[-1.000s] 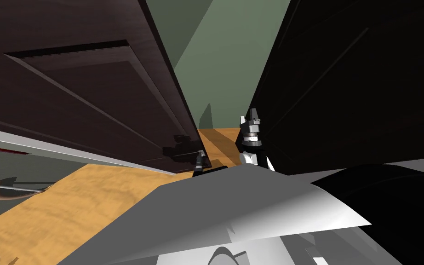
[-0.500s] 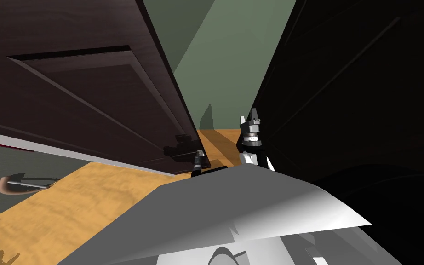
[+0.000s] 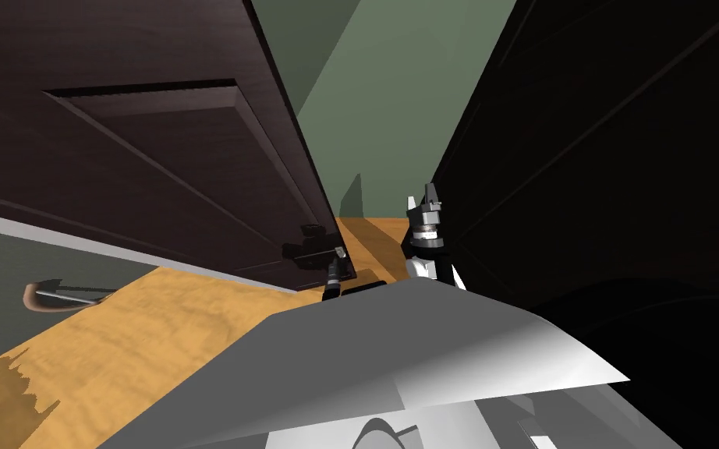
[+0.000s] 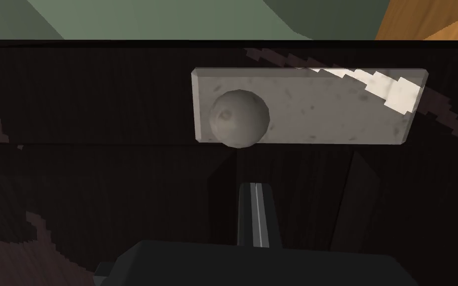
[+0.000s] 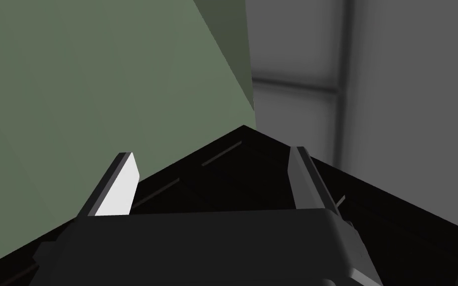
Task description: Push the door open
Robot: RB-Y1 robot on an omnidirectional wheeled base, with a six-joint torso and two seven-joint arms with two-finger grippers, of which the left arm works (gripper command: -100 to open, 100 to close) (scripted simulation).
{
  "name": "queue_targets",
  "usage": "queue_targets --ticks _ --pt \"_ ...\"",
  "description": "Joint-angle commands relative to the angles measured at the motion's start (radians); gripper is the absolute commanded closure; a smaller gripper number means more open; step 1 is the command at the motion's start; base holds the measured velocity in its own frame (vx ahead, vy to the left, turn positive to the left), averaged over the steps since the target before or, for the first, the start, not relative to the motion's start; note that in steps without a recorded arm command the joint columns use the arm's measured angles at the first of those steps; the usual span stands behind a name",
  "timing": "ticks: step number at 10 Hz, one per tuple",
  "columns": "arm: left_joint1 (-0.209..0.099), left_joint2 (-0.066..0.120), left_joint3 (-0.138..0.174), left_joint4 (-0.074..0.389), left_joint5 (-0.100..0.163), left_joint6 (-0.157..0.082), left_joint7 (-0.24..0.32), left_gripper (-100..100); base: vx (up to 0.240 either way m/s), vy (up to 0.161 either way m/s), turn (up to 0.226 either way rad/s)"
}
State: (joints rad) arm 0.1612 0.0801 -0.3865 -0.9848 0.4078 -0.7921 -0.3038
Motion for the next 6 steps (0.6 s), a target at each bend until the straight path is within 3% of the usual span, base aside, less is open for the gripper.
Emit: queue_targets --ticks 1,5,6 --pt "0.008 -0.003 -0.007 -0.009 0.002 0.001 -0.004 -100 -0.208 -0.008 0.02" --pt "0.031 -0.022 -0.028 -0.041 0.01 0.007 -0.016 -100 -0.213 -0.023 0.026" --pt "0.031 -0.019 -0.026 -0.041 0.009 0.008 -0.016 -100 -0.089 -0.008 0.003"
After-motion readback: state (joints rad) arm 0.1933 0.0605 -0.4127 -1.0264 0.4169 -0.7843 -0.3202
